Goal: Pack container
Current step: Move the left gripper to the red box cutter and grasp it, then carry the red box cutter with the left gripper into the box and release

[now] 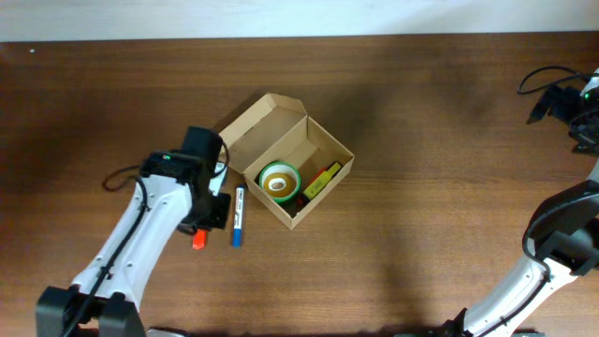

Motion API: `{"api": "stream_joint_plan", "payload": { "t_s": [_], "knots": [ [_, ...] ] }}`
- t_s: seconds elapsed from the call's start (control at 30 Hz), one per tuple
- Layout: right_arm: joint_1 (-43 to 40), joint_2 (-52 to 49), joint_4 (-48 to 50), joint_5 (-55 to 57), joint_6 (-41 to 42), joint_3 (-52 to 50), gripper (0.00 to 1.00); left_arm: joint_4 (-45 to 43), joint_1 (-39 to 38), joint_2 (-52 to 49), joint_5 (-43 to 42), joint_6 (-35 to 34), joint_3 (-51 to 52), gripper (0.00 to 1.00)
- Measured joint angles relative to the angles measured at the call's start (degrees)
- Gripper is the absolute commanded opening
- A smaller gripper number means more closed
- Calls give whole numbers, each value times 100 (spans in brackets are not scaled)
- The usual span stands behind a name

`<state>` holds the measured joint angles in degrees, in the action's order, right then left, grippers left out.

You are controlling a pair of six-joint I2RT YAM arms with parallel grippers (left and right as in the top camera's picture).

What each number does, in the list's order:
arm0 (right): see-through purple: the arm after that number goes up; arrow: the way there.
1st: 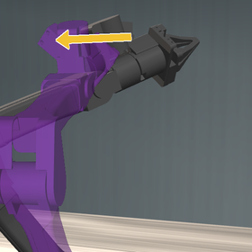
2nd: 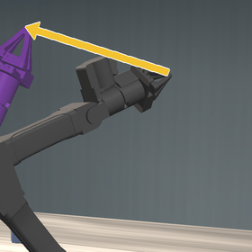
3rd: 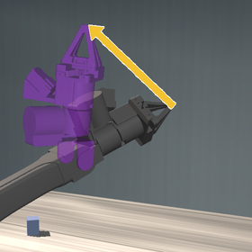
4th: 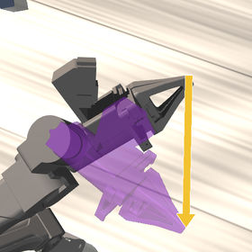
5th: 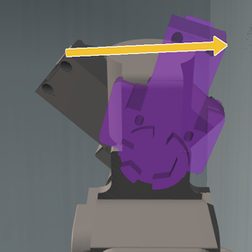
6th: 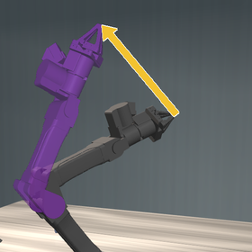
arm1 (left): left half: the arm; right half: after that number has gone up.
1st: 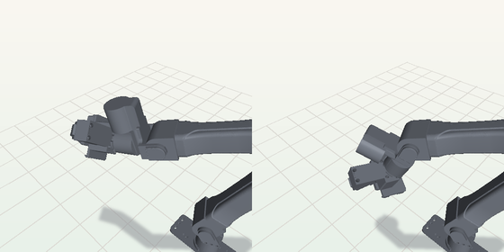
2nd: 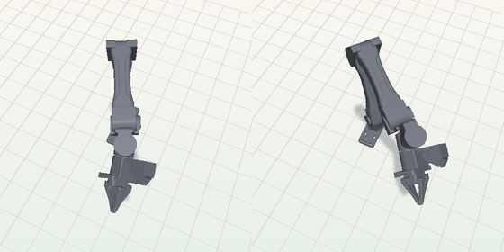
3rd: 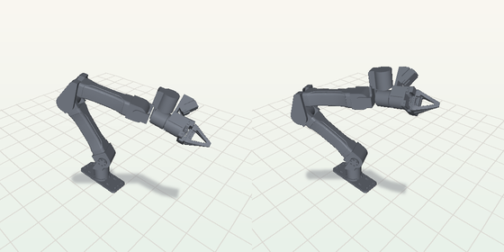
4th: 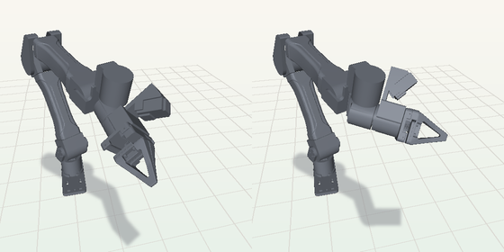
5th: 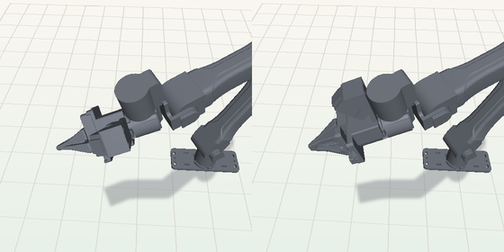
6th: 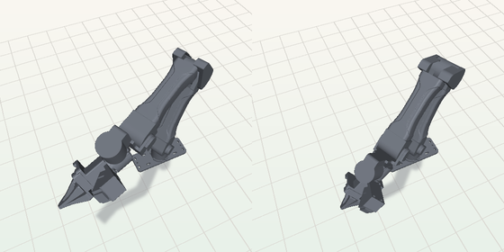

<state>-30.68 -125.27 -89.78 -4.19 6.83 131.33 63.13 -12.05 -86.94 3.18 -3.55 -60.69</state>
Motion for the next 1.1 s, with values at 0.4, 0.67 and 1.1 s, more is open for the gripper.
{"api": "stream_joint_plan", "payload": {
  "t_s": [0.4,0.67,1.1],
  "knots": [
    [0,0,2,0,2,0,99,-1515,271,-181,570,-404,573,63],
    [0,0,4,0,0,0,99,-1915,691,-1156,350,-61,573,47],
    [0,0,2,0,0,0,99,-2031,737,-1458,-92,83,369,2]
  ]
}}
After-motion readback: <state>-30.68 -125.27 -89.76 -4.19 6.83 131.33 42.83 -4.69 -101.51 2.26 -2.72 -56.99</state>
